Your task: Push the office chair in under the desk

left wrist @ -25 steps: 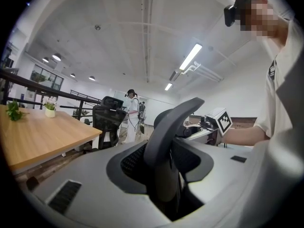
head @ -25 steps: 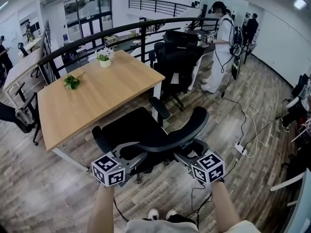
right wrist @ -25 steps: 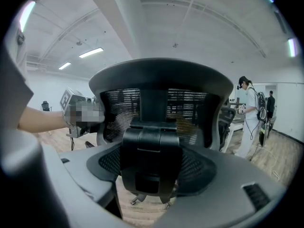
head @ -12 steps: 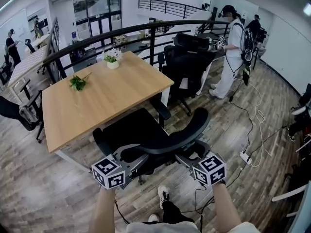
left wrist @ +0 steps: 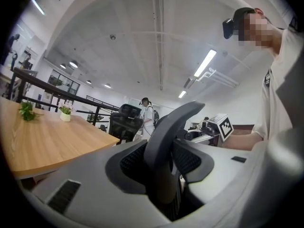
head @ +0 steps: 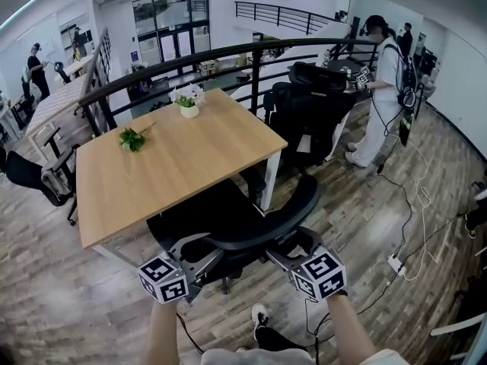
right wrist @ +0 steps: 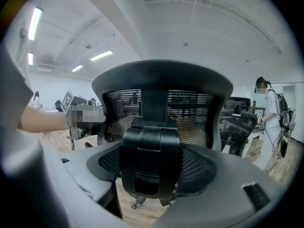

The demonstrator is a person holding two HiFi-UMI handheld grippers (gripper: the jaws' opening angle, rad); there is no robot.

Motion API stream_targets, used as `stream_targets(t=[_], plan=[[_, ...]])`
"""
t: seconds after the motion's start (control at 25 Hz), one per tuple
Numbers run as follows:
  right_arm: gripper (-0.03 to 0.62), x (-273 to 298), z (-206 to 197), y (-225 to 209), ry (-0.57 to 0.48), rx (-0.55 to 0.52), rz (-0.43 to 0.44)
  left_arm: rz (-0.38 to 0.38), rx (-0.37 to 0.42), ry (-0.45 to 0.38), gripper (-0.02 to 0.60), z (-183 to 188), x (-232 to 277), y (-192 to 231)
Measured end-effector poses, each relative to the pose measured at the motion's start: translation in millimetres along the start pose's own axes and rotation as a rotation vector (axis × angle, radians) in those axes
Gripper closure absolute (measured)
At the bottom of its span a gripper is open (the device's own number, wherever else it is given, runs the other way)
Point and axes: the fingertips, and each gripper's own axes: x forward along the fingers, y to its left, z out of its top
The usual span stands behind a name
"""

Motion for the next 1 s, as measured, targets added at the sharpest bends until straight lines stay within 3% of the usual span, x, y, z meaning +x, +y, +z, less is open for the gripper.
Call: stream_targets(t=[0.6, 1.0], plan=[[0.255, 82, 38, 11, -0.001, 0.0, 0.052, 0.207, -0.118, -0.054, 0.342, 20, -23, 94], [0.255, 110, 53, 15, 0.001, 0.016, 0.056, 0.287, -0.11, -0.053, 0.321, 28, -34, 125]])
